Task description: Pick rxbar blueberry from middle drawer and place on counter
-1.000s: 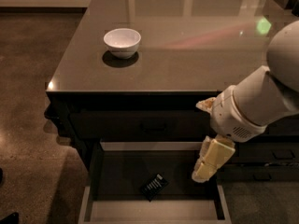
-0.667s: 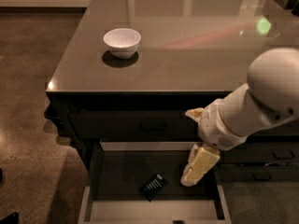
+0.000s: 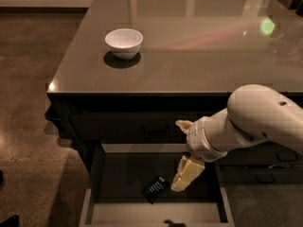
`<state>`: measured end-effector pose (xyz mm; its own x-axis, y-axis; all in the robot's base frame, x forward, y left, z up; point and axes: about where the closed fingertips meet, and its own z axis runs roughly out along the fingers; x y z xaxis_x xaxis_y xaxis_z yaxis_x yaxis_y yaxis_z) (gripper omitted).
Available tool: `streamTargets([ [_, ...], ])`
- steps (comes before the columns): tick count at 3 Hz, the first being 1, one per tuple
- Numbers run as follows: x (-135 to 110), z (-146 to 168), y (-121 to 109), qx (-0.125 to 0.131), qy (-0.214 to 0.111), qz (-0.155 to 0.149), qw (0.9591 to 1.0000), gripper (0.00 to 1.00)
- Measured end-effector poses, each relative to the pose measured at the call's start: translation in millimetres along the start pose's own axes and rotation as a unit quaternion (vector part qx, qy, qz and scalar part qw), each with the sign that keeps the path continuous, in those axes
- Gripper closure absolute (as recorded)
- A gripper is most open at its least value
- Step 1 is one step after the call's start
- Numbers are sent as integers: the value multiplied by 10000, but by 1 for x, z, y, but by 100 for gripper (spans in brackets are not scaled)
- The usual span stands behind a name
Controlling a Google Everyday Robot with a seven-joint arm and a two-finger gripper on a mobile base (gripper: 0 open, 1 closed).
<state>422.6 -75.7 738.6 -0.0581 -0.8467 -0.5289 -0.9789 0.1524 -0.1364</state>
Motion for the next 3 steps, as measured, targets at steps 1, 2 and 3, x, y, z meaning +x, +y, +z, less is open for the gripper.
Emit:
streamTargets([
  [1, 6, 31, 2, -94, -121, 0, 9999, 0],
  [2, 10, 80, 5, -33, -81, -228, 9997, 0],
  [3, 41, 141, -19, 474, 140, -456, 9977, 0],
])
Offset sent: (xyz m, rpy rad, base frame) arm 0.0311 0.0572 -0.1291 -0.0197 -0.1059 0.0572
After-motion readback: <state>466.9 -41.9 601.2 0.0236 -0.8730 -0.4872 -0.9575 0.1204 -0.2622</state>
